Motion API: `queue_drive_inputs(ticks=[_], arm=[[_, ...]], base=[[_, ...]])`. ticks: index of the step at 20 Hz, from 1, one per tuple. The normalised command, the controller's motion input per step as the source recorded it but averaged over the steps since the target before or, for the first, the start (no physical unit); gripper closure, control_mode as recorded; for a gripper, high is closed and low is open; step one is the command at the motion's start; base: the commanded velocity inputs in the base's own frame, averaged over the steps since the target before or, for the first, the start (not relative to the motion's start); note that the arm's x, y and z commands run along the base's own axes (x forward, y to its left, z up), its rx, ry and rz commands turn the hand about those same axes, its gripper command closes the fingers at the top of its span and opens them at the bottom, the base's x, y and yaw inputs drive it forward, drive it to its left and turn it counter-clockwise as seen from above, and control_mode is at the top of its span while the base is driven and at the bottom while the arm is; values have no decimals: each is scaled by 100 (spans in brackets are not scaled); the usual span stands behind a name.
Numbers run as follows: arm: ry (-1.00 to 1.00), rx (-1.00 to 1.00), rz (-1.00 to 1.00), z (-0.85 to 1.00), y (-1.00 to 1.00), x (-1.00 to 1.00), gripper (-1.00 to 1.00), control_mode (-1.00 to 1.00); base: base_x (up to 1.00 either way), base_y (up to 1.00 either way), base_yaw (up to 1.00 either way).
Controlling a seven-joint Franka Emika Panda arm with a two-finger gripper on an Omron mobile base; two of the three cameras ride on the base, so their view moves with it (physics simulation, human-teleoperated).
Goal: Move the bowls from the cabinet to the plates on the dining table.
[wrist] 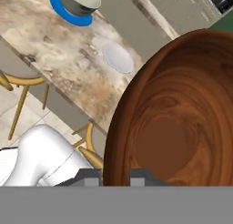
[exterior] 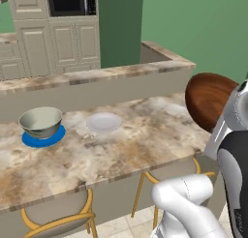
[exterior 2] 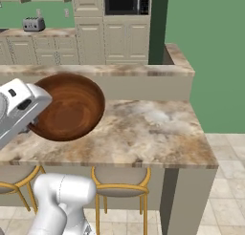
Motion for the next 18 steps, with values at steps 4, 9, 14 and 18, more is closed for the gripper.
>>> queue_drive_inputs(ticks=[4,9,14,18], arm=[[4,0,24,-9,-31,45,100,-100],[1,0,32,-13,-35,55,100,-100],[2,0,37,-16,-11,47,100,-100],[4,-1,36,-3,0,41,100,-100]], base=[[0,0,0],[0,0,0],[0,0,0],[0,0,0]])
